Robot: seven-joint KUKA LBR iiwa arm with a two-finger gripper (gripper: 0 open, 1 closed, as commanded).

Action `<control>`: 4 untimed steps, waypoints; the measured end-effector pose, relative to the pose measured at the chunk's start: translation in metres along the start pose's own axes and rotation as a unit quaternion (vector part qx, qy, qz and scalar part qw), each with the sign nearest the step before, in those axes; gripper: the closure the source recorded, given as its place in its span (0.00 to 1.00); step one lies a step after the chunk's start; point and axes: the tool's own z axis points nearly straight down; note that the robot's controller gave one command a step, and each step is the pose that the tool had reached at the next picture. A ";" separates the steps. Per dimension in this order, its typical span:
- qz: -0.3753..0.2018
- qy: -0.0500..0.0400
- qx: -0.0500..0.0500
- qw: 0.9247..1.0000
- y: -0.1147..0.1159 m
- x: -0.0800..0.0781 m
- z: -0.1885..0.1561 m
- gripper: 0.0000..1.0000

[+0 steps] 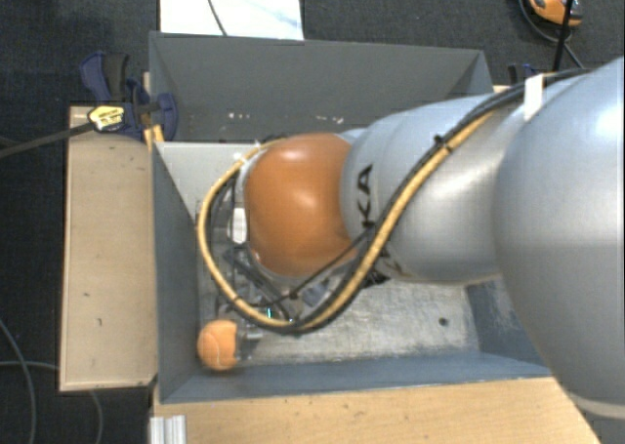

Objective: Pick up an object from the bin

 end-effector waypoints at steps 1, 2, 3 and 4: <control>0.003 -0.004 -0.001 1.000 -0.001 -0.002 -0.004 0.00; -0.052 -0.009 -0.005 0.999 0.015 -0.017 0.072 1.00; -0.051 -0.009 -0.005 0.999 0.015 -0.017 0.072 1.00; -0.024 -0.012 -0.011 1.000 -0.037 -0.029 0.074 1.00</control>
Offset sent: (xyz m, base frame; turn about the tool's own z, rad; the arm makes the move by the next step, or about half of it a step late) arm 0.0131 0.0110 -0.0769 -0.1061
